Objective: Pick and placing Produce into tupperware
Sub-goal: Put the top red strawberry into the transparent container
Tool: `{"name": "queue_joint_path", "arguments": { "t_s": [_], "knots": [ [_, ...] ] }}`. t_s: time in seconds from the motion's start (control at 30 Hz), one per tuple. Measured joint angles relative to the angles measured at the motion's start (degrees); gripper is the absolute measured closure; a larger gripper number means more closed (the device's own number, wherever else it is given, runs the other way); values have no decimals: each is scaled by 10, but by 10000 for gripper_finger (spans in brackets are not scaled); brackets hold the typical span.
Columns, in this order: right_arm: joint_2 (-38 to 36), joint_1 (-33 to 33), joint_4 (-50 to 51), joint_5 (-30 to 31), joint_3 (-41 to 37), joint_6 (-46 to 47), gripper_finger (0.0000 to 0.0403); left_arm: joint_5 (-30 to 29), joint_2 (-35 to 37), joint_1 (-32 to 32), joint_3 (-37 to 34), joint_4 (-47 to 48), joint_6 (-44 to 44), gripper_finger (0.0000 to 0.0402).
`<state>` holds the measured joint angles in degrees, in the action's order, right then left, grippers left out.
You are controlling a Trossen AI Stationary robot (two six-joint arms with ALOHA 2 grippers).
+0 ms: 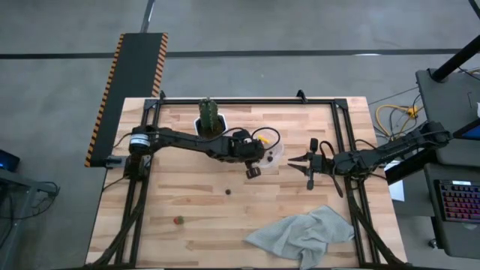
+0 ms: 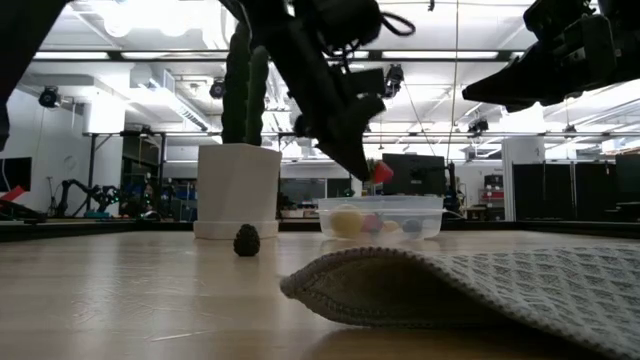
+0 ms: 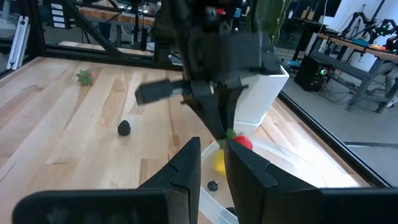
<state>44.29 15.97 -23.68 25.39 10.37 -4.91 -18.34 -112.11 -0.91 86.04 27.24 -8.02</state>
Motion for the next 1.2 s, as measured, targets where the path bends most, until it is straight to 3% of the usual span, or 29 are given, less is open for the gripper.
{"name": "queue_joint_path", "arguments": {
  "t_s": [0.37,1.07,1.2],
  "knots": [
    [0,0,10,0,0,4,339,24,-57,-9,35,6,29,401],
    [0,0,8,0,0,4,339,31,-61,-11,37,2,55,401],
    [0,0,8,0,0,4,339,31,-61,-12,37,2,55,384]
  ]
}}
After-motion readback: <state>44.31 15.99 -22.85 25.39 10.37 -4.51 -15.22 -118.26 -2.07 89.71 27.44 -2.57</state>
